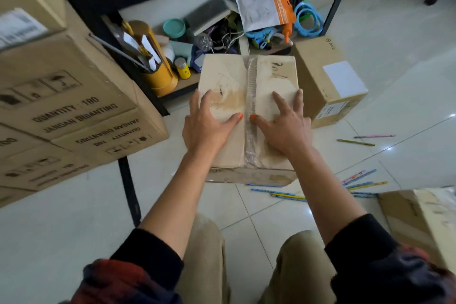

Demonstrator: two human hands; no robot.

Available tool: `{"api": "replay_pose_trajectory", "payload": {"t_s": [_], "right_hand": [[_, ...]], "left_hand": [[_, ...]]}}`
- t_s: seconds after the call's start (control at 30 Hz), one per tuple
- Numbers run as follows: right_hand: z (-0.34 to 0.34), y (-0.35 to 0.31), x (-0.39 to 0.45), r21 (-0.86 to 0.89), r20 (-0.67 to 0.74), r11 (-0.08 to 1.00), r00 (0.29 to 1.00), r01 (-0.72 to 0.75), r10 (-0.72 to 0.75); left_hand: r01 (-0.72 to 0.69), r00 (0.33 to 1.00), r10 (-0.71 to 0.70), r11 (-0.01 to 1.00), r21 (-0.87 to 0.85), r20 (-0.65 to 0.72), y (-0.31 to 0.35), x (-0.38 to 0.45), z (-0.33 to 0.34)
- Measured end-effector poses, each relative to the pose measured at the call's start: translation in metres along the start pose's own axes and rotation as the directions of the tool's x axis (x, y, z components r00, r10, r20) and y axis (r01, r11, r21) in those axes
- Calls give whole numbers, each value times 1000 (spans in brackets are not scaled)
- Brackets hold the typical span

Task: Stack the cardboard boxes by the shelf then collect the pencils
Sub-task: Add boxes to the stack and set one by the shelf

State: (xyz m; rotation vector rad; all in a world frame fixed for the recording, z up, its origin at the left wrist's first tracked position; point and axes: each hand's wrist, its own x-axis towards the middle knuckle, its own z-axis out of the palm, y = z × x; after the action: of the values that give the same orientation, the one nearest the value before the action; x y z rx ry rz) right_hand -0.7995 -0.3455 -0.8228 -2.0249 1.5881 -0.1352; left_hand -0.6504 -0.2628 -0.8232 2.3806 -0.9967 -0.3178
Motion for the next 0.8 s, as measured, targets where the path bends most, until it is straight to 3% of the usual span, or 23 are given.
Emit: {"api": "replay_pose_trajectory", "payload": {"t_s": [0.47, 0.8], "right_hand": [[-248, -180, -119, -35, 91, 999, 996, 19, -15], [-303, -300, -184, 45, 155, 996, 984, 81, -87]], "left_hand": [[132, 990, -135, 987, -95, -27, 131, -44, -292], [239, 958, -266, 948, -211, -110, 129, -67, -451]]}}
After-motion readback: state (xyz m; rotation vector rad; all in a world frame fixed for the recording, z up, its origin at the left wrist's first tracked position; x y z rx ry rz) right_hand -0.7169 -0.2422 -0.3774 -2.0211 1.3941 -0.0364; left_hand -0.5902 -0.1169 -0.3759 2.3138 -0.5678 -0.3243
